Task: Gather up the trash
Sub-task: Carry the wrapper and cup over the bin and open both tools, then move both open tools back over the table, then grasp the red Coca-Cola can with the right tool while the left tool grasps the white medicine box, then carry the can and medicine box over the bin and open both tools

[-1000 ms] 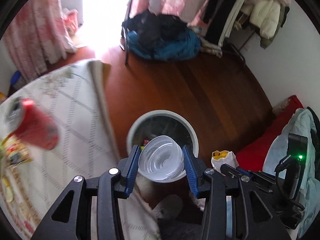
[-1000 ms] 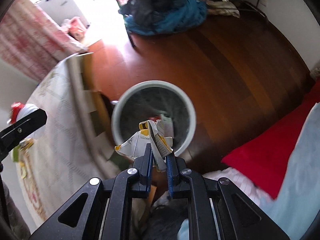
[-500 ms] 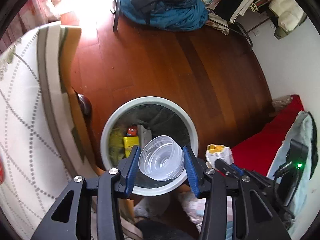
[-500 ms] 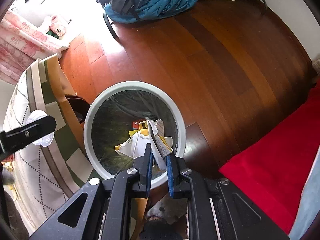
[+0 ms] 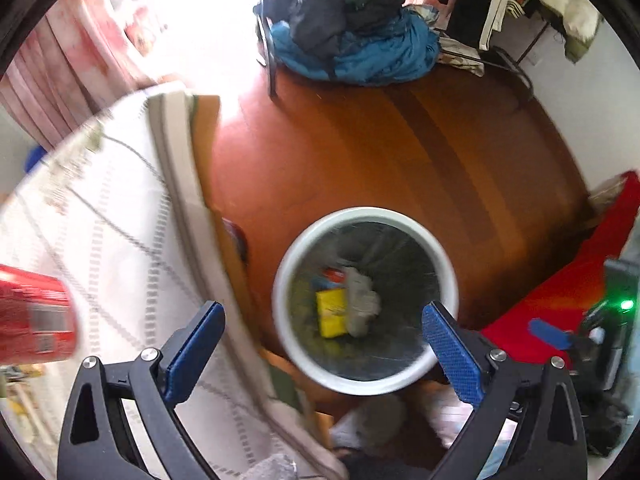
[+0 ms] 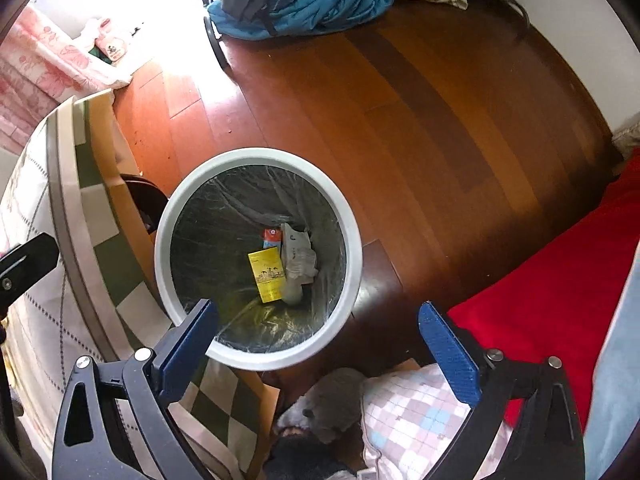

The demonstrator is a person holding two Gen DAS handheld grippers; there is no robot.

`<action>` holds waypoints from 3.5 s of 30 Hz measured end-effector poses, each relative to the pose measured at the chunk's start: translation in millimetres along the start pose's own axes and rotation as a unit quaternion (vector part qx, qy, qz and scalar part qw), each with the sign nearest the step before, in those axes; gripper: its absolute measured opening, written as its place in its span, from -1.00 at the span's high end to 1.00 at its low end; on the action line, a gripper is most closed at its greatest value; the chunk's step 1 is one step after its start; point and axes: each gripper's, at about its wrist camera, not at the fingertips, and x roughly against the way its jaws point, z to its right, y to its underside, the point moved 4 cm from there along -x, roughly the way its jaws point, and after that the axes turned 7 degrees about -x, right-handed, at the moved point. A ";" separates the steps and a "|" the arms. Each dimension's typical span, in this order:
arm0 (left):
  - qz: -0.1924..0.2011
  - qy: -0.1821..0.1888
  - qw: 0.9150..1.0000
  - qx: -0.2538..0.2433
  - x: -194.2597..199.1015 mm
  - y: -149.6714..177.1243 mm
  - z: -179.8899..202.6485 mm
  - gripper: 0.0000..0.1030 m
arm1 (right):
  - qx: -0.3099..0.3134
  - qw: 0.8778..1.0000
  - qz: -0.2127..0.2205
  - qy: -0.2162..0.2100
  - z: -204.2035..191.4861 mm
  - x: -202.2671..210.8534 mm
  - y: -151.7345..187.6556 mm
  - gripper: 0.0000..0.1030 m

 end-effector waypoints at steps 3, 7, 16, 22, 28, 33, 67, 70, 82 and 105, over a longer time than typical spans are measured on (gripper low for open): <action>0.010 -0.021 1.000 -0.011 8.9 7.8 0.8 -0.95 | 0.003 1.000 0.008 0.004 -2.3 12.9 8.5 -0.97; 0.017 -0.039 0.999 -0.020 23.6 16.7 0.6 -0.95 | 0.002 1.000 0.015 0.006 -2.7 29.4 19.6 -0.97; 0.057 -0.071 0.996 -0.015 75.3 31.6 -5.6 -0.95 | -0.006 0.998 0.054 0.010 -0.7 87.9 40.3 -0.97; 0.094 -0.088 0.992 -0.007 124.7 53.2 -13.4 -0.95 | -0.007 0.996 0.090 0.010 -5.4 141.5 64.1 -0.97; 0.128 -0.090 0.988 0.010 173.0 78.8 -24.2 -0.95 | -0.012 0.992 0.127 -0.003 -12.7 198.3 93.0 -0.97; 0.150 -0.094 0.983 0.038 202.1 102.0 -42.1 -0.95 | -0.017 0.989 0.142 -0.033 -30.5 232.9 113.1 -0.97; 0.032 -0.210 0.973 0.092 88.9 171.0 -355.7 -0.94 | 0.179 0.966 0.142 -0.123 -379.2 74.0 78.0 -0.97; 0.009 -0.188 0.980 0.064 74.1 159.3 -361.2 -0.94 | 0.184 0.965 0.140 -0.123 -388.3 69.6 74.9 -0.97; -0.016 -0.117 0.989 0.091 56.0 162.4 -366.6 -0.55 | 0.192 0.964 0.134 -0.124 -402.2 73.4 70.9 -0.39; 0.153 -0.164 0.968 0.114 221.2 139.1 -276.4 -0.55 | 0.157 0.958 0.176 -0.163 -316.6 208.1 83.8 -0.34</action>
